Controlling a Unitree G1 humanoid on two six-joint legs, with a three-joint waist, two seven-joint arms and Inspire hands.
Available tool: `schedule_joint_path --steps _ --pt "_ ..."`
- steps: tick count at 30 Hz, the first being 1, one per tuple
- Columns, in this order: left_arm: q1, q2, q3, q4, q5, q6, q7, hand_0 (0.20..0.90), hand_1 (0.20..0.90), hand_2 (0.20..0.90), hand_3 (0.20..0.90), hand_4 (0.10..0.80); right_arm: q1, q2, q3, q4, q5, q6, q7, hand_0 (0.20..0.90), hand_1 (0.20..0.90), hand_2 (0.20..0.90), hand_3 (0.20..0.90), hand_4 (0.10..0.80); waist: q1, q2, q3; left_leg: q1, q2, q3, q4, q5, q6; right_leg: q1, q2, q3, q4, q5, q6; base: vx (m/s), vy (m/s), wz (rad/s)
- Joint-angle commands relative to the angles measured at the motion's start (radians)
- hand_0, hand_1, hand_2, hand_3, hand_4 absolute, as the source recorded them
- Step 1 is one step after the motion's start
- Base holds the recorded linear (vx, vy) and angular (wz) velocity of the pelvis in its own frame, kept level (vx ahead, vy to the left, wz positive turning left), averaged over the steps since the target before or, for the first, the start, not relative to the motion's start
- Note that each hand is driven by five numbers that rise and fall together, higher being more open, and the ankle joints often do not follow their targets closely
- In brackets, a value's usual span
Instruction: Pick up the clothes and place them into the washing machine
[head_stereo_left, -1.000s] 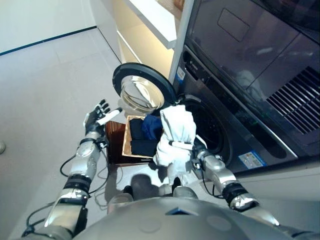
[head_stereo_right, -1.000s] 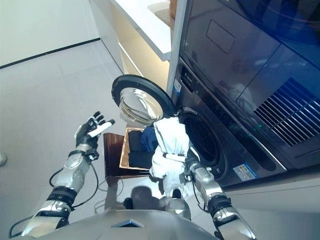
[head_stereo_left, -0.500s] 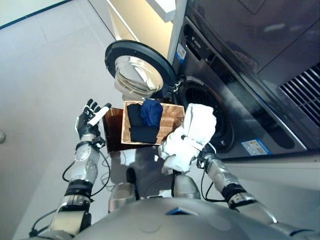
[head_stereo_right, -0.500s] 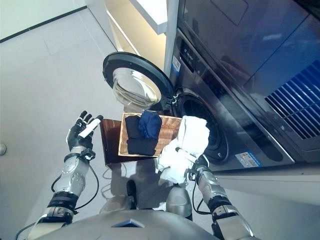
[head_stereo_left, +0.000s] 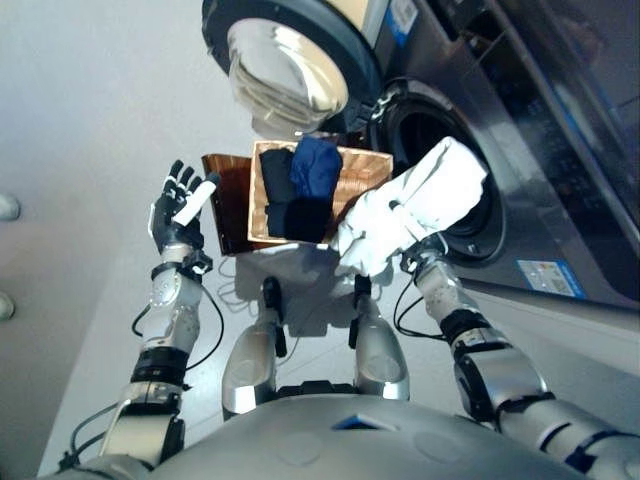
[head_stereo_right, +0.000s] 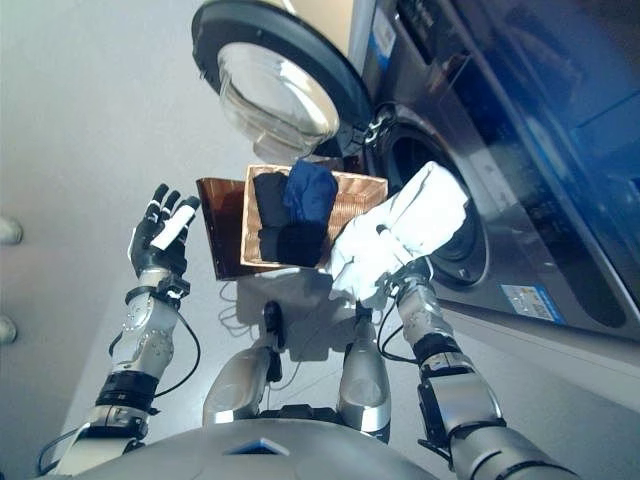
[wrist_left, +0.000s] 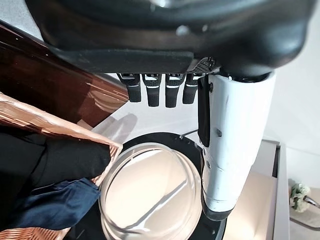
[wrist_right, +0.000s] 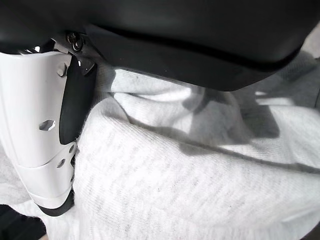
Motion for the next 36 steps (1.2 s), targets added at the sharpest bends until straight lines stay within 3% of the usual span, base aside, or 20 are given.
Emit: schedule_joint_path --steps 1,24,33,36 --pt "-0.041 0.063 0.001 -0.172 -0.007 -0.122 -0.022 0.9 0.9 0.9 0.9 0.8 -0.134 -0.034 -0.056 0.015 0.09 -0.101 0.002 0.2 0.2 0.2 0.2 0.3 0.022 -0.021 -0.044 -0.122 -0.01 -0.055 0.117 -0.062 -0.01 -0.047 -0.083 -0.007 0.09 -0.065 0.018 -0.044 -0.009 0.04" --pt "-0.049 0.093 -0.039 -0.344 -0.046 -0.142 -0.039 0.9 0.9 0.9 0.9 0.8 -0.378 -0.228 -0.258 0.167 0.392 -0.19 -0.043 0.2 0.2 0.2 0.2 0.3 0.057 0.052 -0.032 -0.293 -0.028 -0.065 0.109 -0.038 -0.018 -0.243 -0.085 0.005 0.132 -0.066 0.015 -0.027 -0.003 0.04" --pt "-0.028 0.104 -0.023 -0.33 -0.049 -0.145 -0.032 0.9 0.9 0.9 0.9 0.8 -0.37 -0.282 -0.323 0.16 0.447 -0.237 -0.063 0.2 0.2 0.2 0.2 0.3 0.047 0.054 -0.058 -0.314 -0.03 -0.067 0.097 -0.032 -0.022 -0.268 -0.082 0.003 0.129 -0.065 0.017 0.006 -0.005 0.02" --pt "-0.013 0.117 -0.01 -0.326 -0.047 -0.142 -0.038 0.9 0.9 0.9 0.9 0.8 -0.371 -0.343 -0.345 0.17 0.449 -0.242 -0.074 0.2 0.2 0.2 0.2 0.3 0.044 0.053 -0.07 -0.321 -0.032 -0.068 0.085 -0.028 -0.024 -0.275 -0.083 0.001 0.122 -0.063 0.021 0.01 -0.004 0.01"
